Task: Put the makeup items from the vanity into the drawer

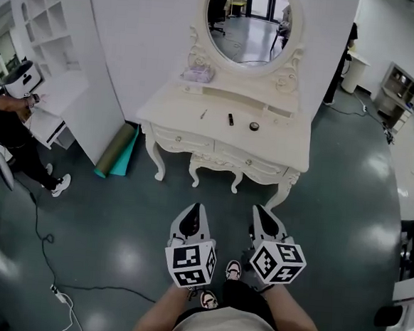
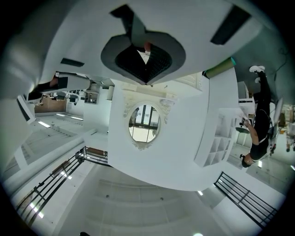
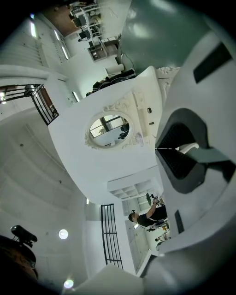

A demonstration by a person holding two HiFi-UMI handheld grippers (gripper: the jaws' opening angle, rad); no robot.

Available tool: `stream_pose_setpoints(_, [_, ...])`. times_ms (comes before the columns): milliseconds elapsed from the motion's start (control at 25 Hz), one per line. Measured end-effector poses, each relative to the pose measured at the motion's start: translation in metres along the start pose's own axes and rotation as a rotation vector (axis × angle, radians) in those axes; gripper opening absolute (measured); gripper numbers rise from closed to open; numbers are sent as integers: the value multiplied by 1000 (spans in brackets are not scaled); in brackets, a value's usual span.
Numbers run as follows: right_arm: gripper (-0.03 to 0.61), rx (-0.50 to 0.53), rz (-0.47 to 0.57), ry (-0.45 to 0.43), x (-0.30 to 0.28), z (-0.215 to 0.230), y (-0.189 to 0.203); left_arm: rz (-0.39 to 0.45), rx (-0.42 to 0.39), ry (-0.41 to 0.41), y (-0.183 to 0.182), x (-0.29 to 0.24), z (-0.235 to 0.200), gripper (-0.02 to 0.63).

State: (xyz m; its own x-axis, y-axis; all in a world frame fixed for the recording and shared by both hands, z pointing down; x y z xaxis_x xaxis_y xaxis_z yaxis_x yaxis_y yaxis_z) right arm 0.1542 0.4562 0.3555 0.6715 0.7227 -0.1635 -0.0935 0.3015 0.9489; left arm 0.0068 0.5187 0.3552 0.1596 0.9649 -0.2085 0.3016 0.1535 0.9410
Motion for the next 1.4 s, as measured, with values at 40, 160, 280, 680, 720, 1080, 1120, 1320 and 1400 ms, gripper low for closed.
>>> stream_pose_setpoints(40, [17, 3, -5, 5, -4, 1, 1, -1, 0, 1, 0, -3, -1, 5])
stream_pose_setpoints(160, [17, 11, -15, 14, -17, 9, 3, -1, -2, 5, 1, -16, -2, 5])
stream_pose_setpoints(280, [17, 21, -16, 15, -37, 19, -2, 7, -2, 0, -1, -35, -4, 5])
stream_pose_setpoints(680, [17, 44, -28, 1, -112, 63, -29, 25, 12, -51, -28, -119, -8, 5])
stream_pose_setpoints(720, [17, 45, -34, -5, -118, 67, -31, 26, 8, -55, -31, -126, -7, 5])
stream_pose_setpoints(1080, [17, 95, -37, -47, -169, 100, -52, 19, -17, -79, -44, -188, 7, 5])
stream_pose_setpoints(1120, [17, 96, -41, -51, -173, 104, -52, 17, -20, -80, -45, -194, 9, 5])
stream_pose_setpoints(1320, [17, 110, -50, -60, -193, 125, -58, 11, -25, -75, -47, -226, 21, 5])
stream_pose_setpoints(1400, [17, 110, -58, -58, -200, 135, -59, 11, -27, -75, -47, -236, 24, 5])
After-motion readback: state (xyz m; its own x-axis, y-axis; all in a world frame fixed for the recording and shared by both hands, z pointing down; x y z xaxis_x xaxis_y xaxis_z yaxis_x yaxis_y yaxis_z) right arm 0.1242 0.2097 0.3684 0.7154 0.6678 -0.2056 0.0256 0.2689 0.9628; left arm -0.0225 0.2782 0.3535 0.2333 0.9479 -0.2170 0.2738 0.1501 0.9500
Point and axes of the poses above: the fingertips, and each gripper's own axes: x backward along the fingers, z to its right, y out of its underside, the point moved 2 cm from there along x, backward along the fingers, and after that the axes turned 6 degrees about x, right-handed, at the moved point
